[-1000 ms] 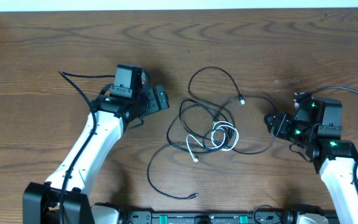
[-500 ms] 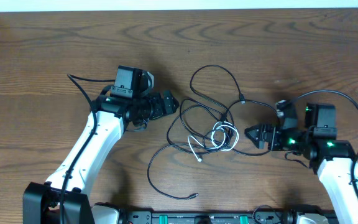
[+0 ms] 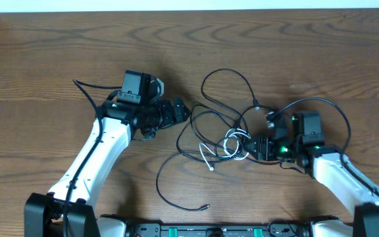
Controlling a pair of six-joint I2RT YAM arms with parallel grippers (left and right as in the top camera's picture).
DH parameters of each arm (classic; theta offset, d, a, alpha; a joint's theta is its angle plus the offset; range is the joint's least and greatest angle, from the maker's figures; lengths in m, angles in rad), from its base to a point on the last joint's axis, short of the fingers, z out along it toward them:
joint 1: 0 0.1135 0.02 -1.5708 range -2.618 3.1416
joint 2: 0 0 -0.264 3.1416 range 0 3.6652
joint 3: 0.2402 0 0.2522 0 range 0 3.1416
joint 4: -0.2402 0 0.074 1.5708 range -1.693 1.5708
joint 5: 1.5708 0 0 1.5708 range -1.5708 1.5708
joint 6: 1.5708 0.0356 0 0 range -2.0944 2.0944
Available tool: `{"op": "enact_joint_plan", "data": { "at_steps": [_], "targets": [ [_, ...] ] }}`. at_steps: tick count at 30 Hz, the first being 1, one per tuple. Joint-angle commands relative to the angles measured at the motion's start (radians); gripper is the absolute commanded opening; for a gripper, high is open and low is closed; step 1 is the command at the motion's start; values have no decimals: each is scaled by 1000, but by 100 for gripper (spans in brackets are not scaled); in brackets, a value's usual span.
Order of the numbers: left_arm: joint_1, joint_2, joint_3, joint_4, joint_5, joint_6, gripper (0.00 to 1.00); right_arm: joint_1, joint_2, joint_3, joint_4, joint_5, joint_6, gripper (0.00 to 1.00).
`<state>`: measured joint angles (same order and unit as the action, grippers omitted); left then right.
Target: Untangle cables
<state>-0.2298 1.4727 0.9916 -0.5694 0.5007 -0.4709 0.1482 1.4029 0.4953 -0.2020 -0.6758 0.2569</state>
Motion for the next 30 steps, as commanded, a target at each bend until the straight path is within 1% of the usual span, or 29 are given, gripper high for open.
{"op": "enact_joint_plan", "data": {
  "at_steps": [1,3,4,5,8,10,13,15,18,19,22,26,28,30],
  "targets": [
    [2,5,2,-6,15,2,98,20,39,-6,11,-5,33,26],
    [2,5,2,-6,16,2,98,19,39,-6,15,-5,35,17],
    [2,5,2,-6,16,2,98,17,39,-6,21,-8,35,6],
    [2,5,2,-6,16,2,97,16,39,-6,31,-18,35,1],
    [2,5,2,-6,16,2,98,14,35,-6,62,-55,35,1],
    [2,5,2,-9,16,2,98,14,27,-4,84,-119,34,1],
    [2,5,2,-18,17,2,98,6,-7,10,140,-297,34,1],
    [2,5,2,-21,55,18,98,-3,-45,25,197,-416,42,1],
    [2,5,2,-17,174,132,98,-16,-124,55,282,-460,136,1],
    [2,5,2,-17,255,209,98,-18,-180,76,341,-459,172,1],
    [2,5,2,-16,454,369,98,-18,-254,108,408,-422,196,1],
    [2,5,2,-5,684,560,97,-18,-308,144,408,-355,205,1],
    [2,5,2,0,743,612,98,-21,-319,168,410,-335,238,1],
    [2,5,2,12,770,617,98,-24,-319,196,417,-336,245,1]
  ]
}}
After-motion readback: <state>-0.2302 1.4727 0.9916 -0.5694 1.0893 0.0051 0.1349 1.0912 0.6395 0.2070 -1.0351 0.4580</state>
